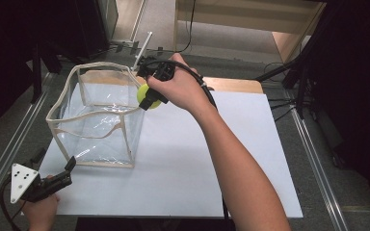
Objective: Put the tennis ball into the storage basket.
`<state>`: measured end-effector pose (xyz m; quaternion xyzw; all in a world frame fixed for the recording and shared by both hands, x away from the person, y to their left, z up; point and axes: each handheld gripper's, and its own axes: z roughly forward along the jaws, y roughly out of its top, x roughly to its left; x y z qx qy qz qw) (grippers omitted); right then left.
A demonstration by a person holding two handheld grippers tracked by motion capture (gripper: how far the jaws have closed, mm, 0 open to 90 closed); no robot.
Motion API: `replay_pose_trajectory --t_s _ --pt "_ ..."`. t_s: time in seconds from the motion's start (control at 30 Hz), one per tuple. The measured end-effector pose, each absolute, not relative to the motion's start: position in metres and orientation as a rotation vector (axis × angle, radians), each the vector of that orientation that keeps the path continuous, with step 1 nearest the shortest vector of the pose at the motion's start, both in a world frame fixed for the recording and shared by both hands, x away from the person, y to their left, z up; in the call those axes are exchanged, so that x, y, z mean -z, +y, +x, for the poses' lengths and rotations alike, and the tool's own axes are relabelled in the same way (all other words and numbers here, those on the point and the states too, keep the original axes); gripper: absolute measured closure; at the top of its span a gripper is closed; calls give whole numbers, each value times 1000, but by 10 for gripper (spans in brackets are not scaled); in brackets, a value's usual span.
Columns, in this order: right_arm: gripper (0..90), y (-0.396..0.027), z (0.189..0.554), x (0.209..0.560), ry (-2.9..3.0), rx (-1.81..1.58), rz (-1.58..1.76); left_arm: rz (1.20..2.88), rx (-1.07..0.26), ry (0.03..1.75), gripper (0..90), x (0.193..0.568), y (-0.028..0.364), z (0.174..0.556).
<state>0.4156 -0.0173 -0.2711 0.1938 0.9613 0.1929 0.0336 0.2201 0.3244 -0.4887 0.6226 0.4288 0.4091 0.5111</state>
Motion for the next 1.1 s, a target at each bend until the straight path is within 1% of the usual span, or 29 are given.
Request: replay_pose_trajectory --t_s 1.1 --pt "234 23 428 270 2967 -580 537 1498 -982 1035 69 488 327 220"
